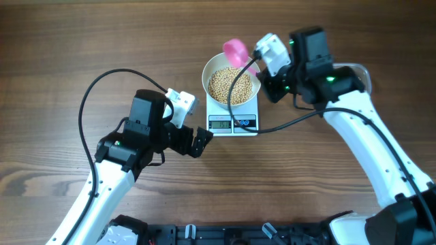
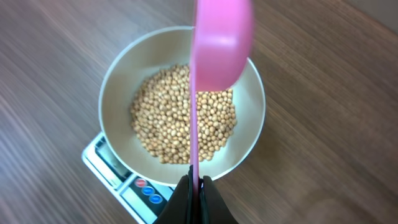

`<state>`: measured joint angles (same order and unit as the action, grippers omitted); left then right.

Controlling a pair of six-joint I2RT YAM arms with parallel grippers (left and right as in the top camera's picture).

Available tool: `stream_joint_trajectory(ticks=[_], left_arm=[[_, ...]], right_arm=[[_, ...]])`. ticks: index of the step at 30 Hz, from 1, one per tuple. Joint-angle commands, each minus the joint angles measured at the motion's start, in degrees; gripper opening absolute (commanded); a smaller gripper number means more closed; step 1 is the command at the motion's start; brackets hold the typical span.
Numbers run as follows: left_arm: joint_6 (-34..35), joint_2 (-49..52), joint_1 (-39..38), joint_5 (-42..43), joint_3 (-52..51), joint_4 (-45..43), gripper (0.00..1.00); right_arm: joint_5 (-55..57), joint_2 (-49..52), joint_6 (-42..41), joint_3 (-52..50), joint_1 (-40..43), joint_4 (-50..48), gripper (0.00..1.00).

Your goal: Scoop item into bowl and weigh 150g on scale

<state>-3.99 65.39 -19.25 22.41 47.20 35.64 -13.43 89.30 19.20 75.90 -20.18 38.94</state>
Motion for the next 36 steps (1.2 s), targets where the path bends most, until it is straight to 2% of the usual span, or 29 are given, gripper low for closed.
stream_joint_trajectory(ticks=[1, 20, 36], left_arm=[[-0.26, 0.31, -0.24, 0.68, -0.17, -0.22, 1.0], [-0.26, 0.31, -0.24, 0.68, -0.17, -0.22, 1.0], [-0.26, 0.31, -0.24, 0.68, -0.17, -0.22, 1.0]], right_arm=[[7.06, 1.44, 3.3, 0.37, -2.19, 0.02, 0.04], [7.54, 8.02, 3.1, 0.35, -3.13, 2.12, 0.04], [4.26, 8.24, 3.08, 0.35, -3.58, 4.87, 0.04]])
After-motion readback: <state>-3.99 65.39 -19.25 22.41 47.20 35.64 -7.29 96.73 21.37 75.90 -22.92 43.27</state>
